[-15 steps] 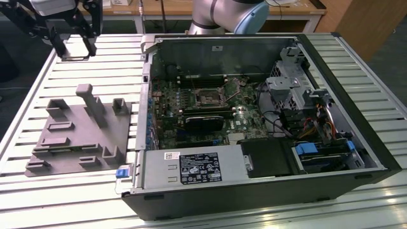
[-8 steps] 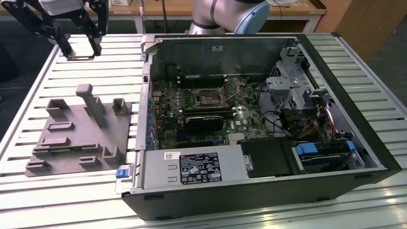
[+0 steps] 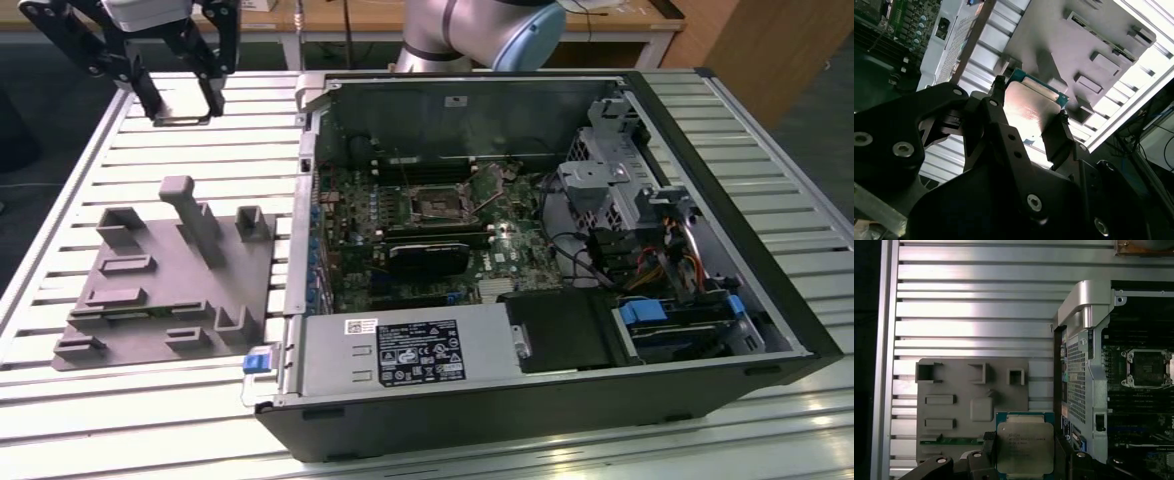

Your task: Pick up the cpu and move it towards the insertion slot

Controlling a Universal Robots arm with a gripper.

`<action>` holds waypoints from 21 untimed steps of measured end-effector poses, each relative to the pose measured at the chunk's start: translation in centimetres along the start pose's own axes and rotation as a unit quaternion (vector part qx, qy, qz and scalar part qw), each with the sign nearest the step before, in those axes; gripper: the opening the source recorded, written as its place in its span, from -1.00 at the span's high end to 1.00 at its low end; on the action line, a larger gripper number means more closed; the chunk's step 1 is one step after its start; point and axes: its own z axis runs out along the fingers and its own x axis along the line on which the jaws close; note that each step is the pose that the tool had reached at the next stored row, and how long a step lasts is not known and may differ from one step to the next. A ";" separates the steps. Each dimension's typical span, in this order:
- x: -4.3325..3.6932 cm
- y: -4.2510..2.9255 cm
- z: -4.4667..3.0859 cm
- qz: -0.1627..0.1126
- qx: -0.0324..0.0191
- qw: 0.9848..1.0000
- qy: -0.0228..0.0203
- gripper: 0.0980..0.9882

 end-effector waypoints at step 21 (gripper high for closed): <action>-2.47 0.21 0.02 0.000 0.000 1.000 0.000 0.00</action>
